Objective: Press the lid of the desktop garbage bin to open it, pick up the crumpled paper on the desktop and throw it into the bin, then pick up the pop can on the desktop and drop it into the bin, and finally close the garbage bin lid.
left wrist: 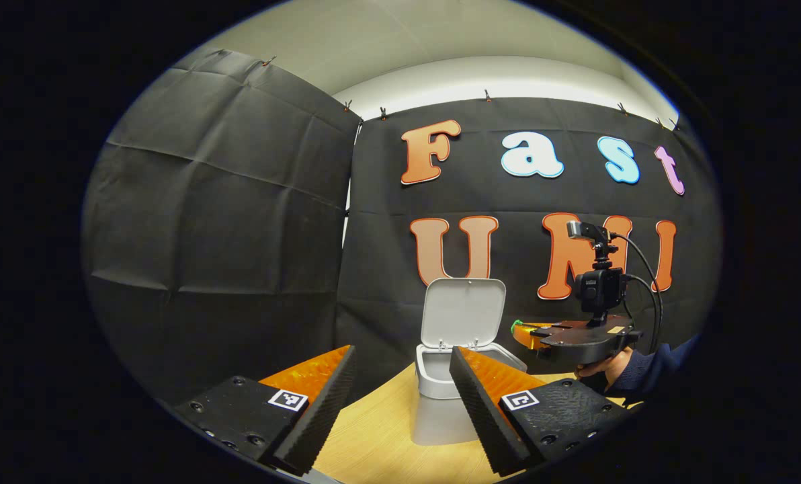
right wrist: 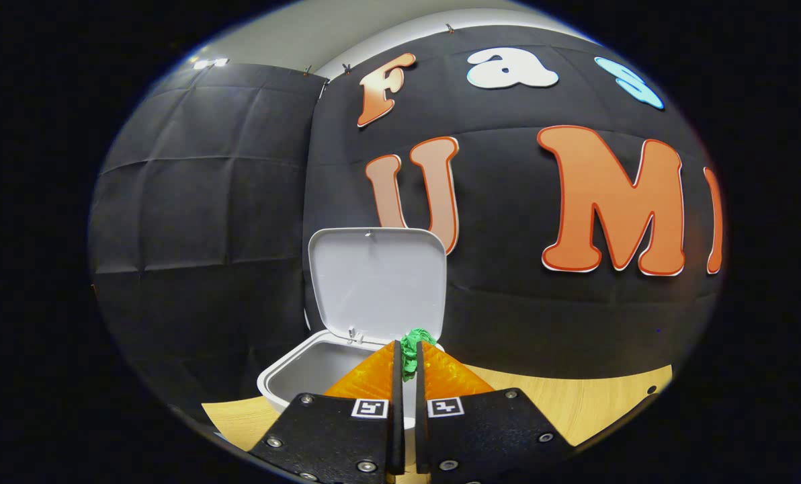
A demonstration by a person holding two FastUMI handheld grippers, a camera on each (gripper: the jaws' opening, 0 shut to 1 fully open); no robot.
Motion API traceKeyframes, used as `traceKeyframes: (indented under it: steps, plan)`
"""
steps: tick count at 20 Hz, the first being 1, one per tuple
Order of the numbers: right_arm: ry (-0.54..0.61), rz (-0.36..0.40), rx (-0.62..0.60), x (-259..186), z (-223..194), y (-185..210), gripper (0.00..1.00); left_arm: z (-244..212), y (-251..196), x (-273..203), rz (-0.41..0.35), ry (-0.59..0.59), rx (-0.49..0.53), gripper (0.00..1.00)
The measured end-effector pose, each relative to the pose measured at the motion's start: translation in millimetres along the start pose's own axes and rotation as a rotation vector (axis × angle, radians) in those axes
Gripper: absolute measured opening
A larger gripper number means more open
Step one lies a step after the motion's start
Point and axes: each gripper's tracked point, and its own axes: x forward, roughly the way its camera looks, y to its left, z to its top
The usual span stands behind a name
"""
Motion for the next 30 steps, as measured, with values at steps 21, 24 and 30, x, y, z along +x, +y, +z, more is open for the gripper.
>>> traceKeyframes:
  steps: [21,24,30]
  plan:
    - [-0.057,-0.039,0.034,-15,3,-26,0.94,-16,-39,16,-0.102,0.019,-0.015,0.89]
    - [-0.076,-0.085,0.027,-36,8,-52,0.94,-21,-60,18,-0.145,0.027,-0.012,0.92]
    - [-0.105,-0.197,0.044,-91,10,-107,0.94,-26,-105,20,-0.229,0.024,-0.024,0.92]
